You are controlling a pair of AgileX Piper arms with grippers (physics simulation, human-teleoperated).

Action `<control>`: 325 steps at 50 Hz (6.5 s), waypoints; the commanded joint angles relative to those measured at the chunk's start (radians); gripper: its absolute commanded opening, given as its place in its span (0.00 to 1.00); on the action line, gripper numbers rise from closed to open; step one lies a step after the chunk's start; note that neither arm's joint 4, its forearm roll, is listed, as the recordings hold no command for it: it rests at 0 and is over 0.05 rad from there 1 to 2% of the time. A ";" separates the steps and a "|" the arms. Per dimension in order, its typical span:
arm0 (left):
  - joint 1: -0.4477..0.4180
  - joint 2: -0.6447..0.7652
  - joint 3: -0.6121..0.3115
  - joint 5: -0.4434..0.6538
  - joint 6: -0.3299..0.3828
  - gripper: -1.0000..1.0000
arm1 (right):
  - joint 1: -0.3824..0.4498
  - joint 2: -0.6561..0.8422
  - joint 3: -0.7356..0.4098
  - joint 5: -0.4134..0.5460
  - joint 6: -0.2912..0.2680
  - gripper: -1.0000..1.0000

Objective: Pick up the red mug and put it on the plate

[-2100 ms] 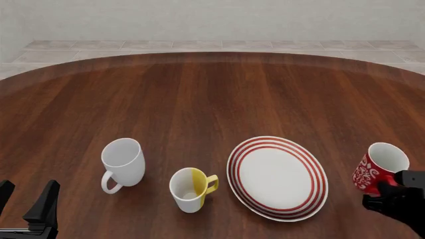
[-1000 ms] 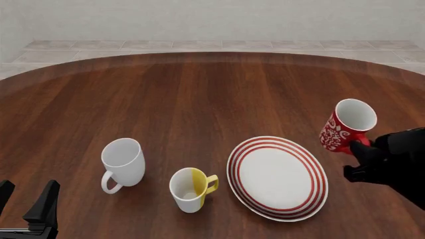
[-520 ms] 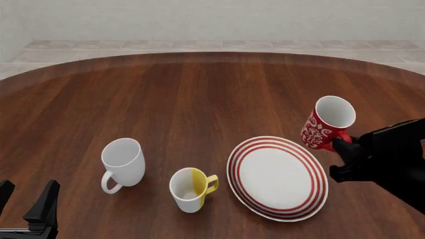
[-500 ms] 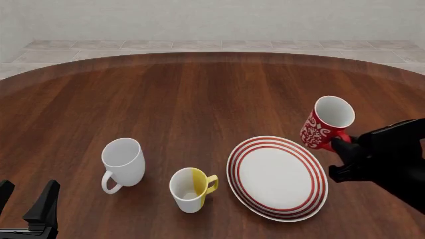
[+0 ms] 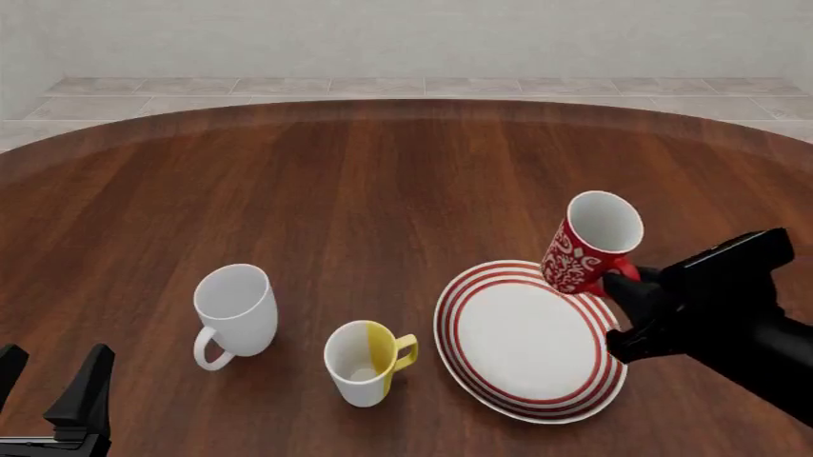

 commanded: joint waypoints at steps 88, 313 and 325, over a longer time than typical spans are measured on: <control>0.000 0.000 0.000 0.000 0.000 1.00 | 0.030 0.200 0.183 -0.240 0.061 0.00; 0.000 0.000 0.000 0.000 0.000 1.00 | 0.026 -0.079 -0.056 0.186 -0.002 1.00; 0.000 0.000 0.000 0.000 0.000 1.00 | 0.034 -0.194 -0.145 0.337 -0.019 1.00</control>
